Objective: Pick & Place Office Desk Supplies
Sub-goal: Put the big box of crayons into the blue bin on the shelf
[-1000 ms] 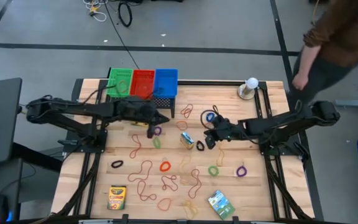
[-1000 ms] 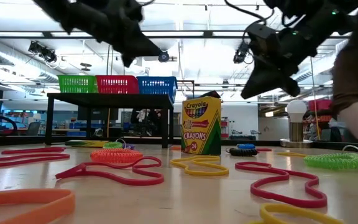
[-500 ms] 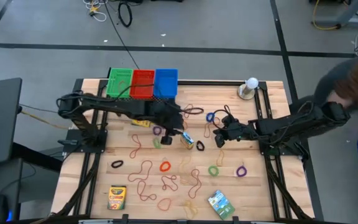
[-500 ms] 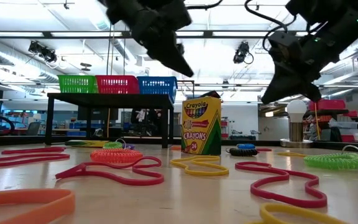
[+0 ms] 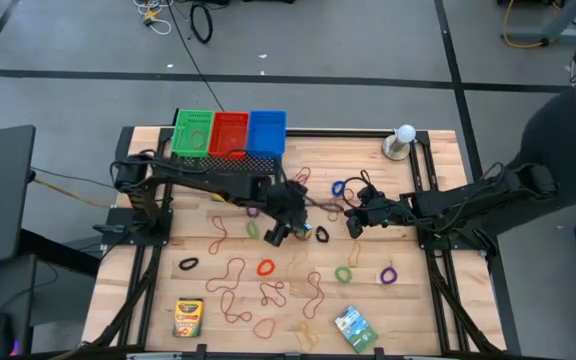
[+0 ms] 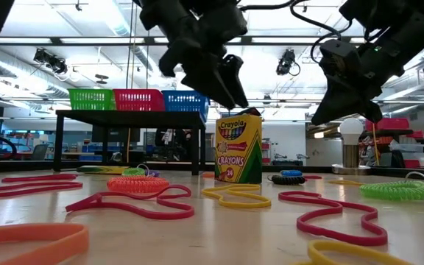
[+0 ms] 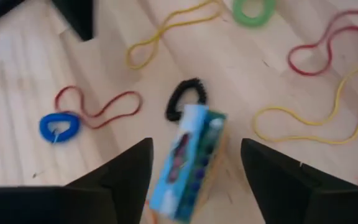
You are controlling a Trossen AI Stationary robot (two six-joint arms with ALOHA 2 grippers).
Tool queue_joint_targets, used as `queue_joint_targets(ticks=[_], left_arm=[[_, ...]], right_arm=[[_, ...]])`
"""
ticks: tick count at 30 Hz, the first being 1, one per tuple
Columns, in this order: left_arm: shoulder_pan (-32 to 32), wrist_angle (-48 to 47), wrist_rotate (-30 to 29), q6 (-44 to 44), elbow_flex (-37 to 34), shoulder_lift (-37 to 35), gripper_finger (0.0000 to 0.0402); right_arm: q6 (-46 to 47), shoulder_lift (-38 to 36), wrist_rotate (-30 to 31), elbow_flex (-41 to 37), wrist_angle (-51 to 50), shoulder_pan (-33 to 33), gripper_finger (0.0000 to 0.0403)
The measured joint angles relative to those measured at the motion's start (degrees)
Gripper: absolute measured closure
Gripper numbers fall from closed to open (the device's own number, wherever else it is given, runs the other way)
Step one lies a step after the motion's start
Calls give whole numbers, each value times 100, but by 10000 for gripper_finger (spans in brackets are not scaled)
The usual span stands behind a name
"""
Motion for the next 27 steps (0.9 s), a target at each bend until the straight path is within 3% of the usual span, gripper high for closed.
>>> queue_joint_targets(ticks=[19,27], left_arm=[[102,134,-312,431,2,359,154],[115,48,-386,440,0,361,220]], right_arm=[[-47,2,27,0,2,-2,387],[-99,2,131,0,13,-4,387]])
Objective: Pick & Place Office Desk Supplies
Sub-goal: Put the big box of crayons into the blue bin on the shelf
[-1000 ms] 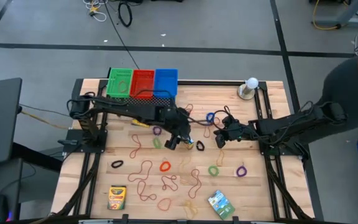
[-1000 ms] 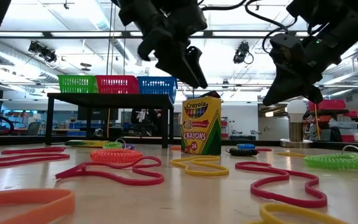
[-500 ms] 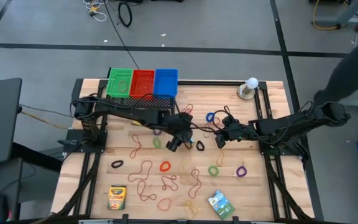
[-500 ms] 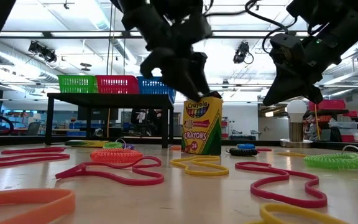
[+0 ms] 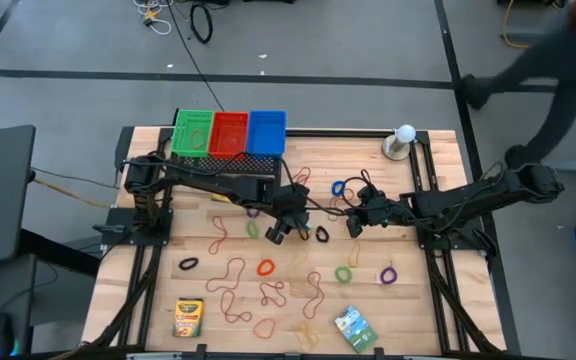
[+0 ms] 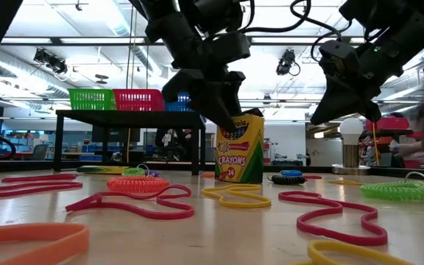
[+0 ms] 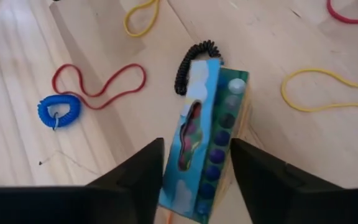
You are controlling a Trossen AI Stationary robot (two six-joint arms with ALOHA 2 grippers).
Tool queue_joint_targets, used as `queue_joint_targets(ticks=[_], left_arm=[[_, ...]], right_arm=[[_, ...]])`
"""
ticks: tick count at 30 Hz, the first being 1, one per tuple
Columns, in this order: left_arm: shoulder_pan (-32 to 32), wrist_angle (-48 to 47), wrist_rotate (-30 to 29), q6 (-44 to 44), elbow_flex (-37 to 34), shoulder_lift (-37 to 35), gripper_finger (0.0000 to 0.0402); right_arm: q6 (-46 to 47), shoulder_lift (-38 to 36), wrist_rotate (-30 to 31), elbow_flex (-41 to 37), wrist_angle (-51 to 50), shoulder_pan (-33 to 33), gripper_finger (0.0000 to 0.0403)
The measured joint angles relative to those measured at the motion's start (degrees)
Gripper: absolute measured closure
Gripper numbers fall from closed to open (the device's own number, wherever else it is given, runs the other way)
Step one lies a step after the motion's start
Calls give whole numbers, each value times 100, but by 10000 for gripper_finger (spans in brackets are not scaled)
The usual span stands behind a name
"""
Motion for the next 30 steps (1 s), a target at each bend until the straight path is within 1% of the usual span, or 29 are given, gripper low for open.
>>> queue_joint_targets(ticks=[2,5,9,11,13,16,21,25,28,30], left_arm=[[18,-7,-1,0,0,0,240],[27,-22,-7,12,0,0,257],[29,-122,-141,184,5,-80,261],[53,-377,-175,255,100,-200,262],[99,-611,-167,237,311,-355,262],[229,-1286,-164,168,715,-624,262],[609,-2308,-113,-222,1731,-1019,262],[1011,-2967,300,-699,2557,-1185,265],[1166,-3176,545,-973,2869,-1209,266],[1185,-3344,636,-1019,2867,-1207,264]], right_arm=[[-14,0,4,0,0,0,387],[-34,0,4,2,11,0,387],[-36,0,6,2,13,0,387],[-36,0,6,2,14,0,387],[-56,0,6,4,15,0,387],[-60,0,6,4,24,0,387],[-59,0,8,7,33,0,387],[-73,2,17,7,51,0,387],[-123,2,19,9,76,0,387],[-154,2,20,9,112,0,387]])
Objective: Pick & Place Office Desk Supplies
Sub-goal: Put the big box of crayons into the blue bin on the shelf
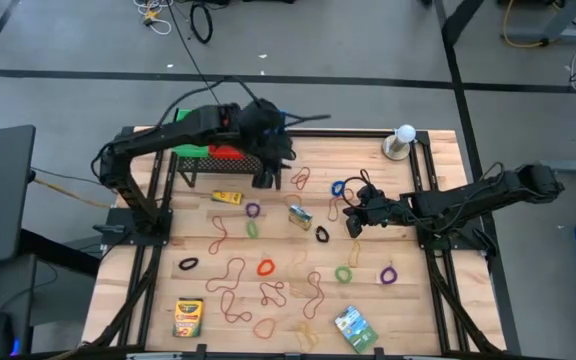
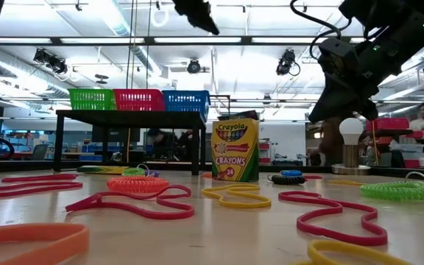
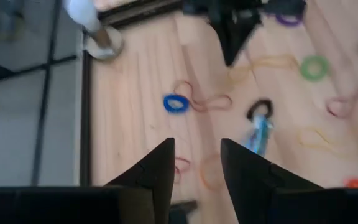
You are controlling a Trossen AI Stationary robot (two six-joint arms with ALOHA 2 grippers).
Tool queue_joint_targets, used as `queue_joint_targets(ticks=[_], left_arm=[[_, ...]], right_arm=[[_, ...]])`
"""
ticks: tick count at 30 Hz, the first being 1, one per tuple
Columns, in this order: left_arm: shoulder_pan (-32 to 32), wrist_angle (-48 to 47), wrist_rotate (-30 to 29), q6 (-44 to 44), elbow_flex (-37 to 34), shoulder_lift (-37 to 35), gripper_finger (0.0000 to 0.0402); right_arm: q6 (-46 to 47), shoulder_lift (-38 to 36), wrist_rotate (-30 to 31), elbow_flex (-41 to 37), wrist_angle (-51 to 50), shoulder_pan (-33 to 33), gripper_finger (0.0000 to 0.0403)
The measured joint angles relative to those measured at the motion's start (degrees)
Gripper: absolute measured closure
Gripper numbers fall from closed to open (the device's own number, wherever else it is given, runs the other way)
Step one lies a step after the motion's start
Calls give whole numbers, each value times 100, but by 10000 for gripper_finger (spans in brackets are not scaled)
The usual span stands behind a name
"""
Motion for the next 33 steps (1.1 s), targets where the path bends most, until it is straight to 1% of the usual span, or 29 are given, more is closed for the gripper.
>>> queue_joint_targets(ticks=[3,7,10,15,22,26,33], left_arm=[[-70,44,261,37,-216,166,249],[-154,369,890,80,-685,510,214],[-260,706,894,323,-930,766,184],[-435,1010,769,547,-990,1241,149],[-527,1130,627,563,-990,1622,142],[-536,1163,630,571,-987,1677,143],[-535,1207,450,904,-987,1677,143]], right_arm=[[-30,0,4,0,3,0,387],[-52,0,8,0,4,0,387],[-52,0,8,0,-14,0,387],[-54,0,8,0,-16,0,387],[-54,0,4,0,-25,2,387],[-53,0,4,0,-25,2,387],[-53,0,4,0,-23,0,387]])
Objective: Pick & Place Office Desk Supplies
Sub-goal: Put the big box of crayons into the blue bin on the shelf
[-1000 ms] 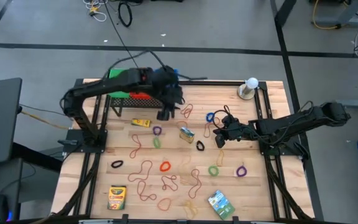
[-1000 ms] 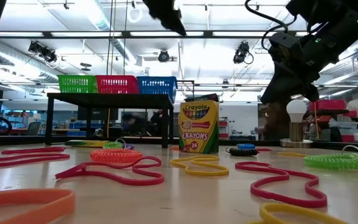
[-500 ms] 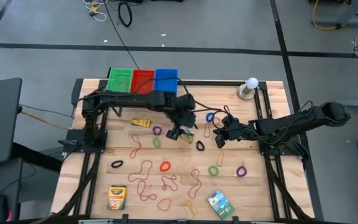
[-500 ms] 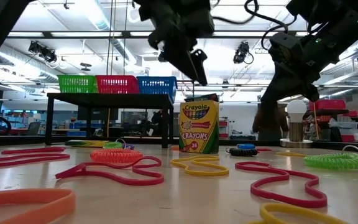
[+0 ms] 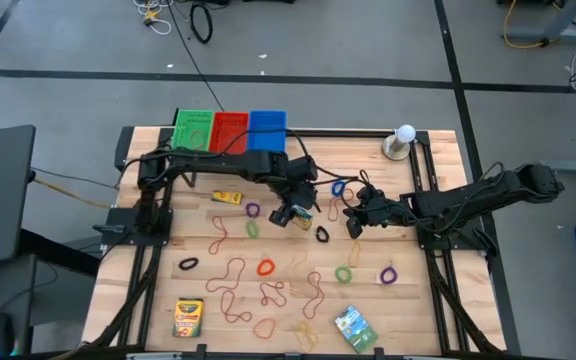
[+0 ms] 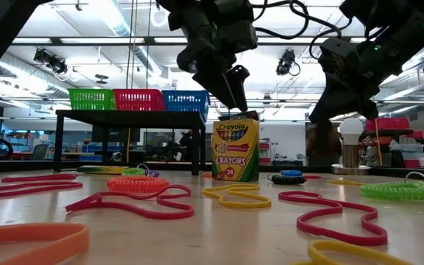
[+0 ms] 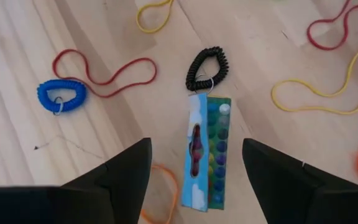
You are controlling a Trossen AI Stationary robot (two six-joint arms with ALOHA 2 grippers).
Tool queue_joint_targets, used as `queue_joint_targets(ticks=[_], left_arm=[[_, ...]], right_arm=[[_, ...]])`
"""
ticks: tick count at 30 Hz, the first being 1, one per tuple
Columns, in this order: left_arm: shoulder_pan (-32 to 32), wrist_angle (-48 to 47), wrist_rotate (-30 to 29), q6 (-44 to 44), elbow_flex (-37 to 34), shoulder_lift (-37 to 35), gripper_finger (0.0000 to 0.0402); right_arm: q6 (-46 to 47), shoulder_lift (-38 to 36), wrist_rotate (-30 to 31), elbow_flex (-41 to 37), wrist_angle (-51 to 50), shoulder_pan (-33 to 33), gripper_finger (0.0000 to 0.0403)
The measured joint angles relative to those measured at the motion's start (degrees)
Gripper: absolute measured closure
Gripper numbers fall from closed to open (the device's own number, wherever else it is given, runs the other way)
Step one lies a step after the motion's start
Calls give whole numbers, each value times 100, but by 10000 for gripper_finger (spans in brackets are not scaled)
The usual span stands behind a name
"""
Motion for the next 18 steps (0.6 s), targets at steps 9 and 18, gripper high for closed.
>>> queue_joint_targets(ticks=[9,18], left_arm=[[-74,50,-91,88,12,269,144],[-75,-31,-244,74,0,456,190]], right_arm=[[-1,0,0,0,-22,0,387],[-6,2,-1,-2,-78,2,387]])
